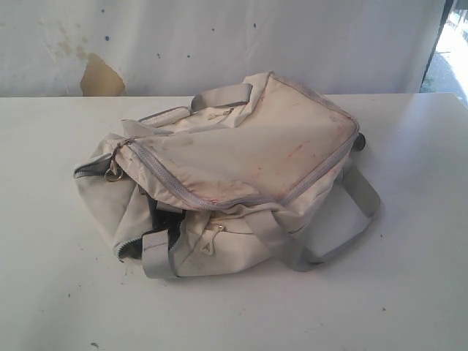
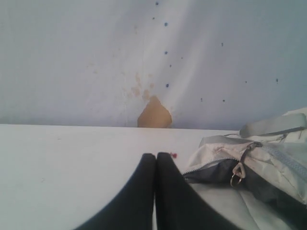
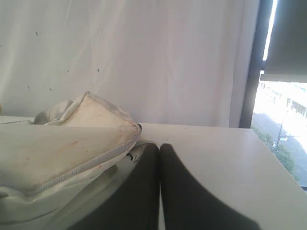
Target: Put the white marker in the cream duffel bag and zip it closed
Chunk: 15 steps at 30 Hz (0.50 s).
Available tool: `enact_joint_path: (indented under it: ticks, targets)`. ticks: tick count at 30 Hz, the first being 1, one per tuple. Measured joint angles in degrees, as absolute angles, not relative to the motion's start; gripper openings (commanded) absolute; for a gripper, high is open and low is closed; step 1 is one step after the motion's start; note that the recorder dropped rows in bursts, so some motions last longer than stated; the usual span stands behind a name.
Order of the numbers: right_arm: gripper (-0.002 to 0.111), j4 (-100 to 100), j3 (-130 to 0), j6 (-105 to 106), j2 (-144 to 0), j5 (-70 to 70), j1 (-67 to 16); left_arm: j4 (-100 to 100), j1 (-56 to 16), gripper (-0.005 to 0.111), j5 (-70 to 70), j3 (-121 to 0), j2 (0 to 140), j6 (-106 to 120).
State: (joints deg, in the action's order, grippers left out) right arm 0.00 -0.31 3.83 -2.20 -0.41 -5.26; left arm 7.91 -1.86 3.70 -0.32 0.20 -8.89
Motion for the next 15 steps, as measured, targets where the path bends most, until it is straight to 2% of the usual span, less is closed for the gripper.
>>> enact_joint_path:
  ticks: [15]
  targets:
    - [0.000, 0.00, -0.31, 3.83, -2.30, 0.00, -5.26, 7.79, -1.86, 0.000, 6.83, -0.32, 0.20, -8.99]
